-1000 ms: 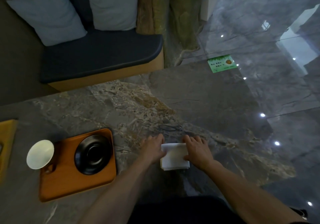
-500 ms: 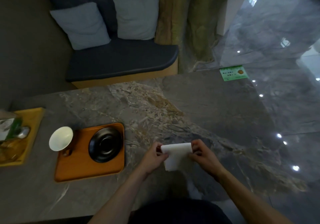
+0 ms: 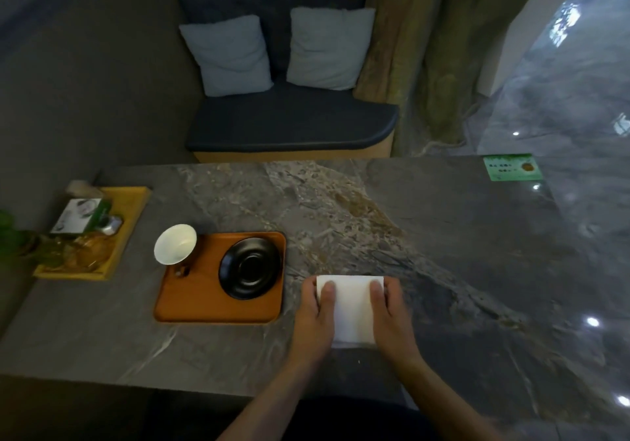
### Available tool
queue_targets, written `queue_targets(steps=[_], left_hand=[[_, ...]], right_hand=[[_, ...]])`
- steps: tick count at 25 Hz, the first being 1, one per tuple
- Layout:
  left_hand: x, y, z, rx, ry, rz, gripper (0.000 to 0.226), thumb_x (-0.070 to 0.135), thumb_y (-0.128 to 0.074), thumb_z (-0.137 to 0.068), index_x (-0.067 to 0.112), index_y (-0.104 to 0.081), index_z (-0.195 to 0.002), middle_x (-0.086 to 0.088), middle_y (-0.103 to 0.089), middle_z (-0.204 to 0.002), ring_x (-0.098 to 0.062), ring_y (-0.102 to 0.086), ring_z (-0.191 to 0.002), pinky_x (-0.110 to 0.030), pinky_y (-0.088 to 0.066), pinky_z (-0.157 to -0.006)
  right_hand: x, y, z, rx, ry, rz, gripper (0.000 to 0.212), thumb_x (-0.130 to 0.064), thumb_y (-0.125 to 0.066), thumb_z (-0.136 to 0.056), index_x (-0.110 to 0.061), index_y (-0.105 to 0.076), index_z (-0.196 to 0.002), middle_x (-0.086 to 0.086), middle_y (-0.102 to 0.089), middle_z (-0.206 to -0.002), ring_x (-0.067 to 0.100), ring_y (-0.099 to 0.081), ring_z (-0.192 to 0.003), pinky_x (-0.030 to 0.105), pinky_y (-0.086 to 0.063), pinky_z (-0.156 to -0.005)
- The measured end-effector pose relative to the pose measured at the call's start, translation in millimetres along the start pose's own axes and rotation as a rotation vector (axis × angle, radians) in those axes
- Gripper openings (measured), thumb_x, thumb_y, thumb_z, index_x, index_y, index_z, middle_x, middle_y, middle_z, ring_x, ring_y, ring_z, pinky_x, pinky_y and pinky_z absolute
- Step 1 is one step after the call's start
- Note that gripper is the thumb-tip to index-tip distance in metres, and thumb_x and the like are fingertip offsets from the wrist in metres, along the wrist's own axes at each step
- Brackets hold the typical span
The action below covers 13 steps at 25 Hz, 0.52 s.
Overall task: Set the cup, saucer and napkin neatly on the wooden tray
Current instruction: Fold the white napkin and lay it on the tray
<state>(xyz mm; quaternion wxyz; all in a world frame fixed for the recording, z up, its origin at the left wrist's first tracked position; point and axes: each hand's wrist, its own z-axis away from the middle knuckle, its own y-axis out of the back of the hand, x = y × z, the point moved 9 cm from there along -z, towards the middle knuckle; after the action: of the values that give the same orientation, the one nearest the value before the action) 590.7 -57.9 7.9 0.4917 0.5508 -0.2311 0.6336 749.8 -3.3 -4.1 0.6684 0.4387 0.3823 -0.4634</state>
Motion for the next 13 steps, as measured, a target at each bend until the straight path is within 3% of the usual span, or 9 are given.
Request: queue_targets(steps=[3, 6, 9, 13], left_hand=[[1, 28, 0, 0.051, -0.067, -0.011, 0.030, 0.058, -0.043, -0.090, 0.034, -0.046, -0.107, 0.004, -0.062, -0.094, -0.003, -0.062, -0.081, -0.025, -0.054, -0.065], [-8, 67, -9, 0.036, -0.077, 0.005, 0.016, 0.052, -0.046, -0.094, 0.042, -0.044, -0.107, 0.004, -0.061, -0.101, -0.011, -0.063, -0.089, -0.038, -0.057, -0.073], [-17, 114, -19, 0.070, -0.081, 0.023, 0.017, 0.045, -0.045, -0.097, 0.036, -0.044, -0.111, 0.005, -0.062, -0.100, -0.005, -0.063, -0.086, -0.031, -0.057, -0.069], [-36, 169, -33, 0.095, -0.049, 0.058, 0.012, 0.040, -0.045, -0.099, 0.033, -0.047, -0.109, 0.009, -0.061, -0.104, -0.004, -0.061, -0.090, -0.031, -0.056, -0.075]], right_hand=[[-5, -24, 4, 0.050, 0.053, 0.035, 0.016, -0.052, -0.037, -0.096, -0.039, -0.046, -0.095, -0.008, -0.058, -0.088, 0.004, -0.058, -0.079, 0.031, -0.050, -0.066], [-12, -63, 8, 0.044, 0.080, 0.073, 0.027, -0.058, -0.035, -0.092, -0.035, -0.046, -0.099, -0.009, -0.058, -0.091, 0.001, -0.058, -0.078, 0.019, -0.045, -0.058], [-22, -114, 12, 0.029, 0.089, 0.061, 0.017, -0.048, -0.038, -0.097, -0.033, -0.046, -0.099, -0.008, -0.059, -0.089, -0.007, -0.058, -0.078, 0.010, -0.045, -0.049], [-29, -172, 17, 0.016, 0.074, 0.072, 0.012, -0.041, -0.040, -0.099, -0.034, -0.048, -0.095, -0.008, -0.061, -0.087, -0.003, -0.060, -0.076, 0.013, -0.043, -0.053]])
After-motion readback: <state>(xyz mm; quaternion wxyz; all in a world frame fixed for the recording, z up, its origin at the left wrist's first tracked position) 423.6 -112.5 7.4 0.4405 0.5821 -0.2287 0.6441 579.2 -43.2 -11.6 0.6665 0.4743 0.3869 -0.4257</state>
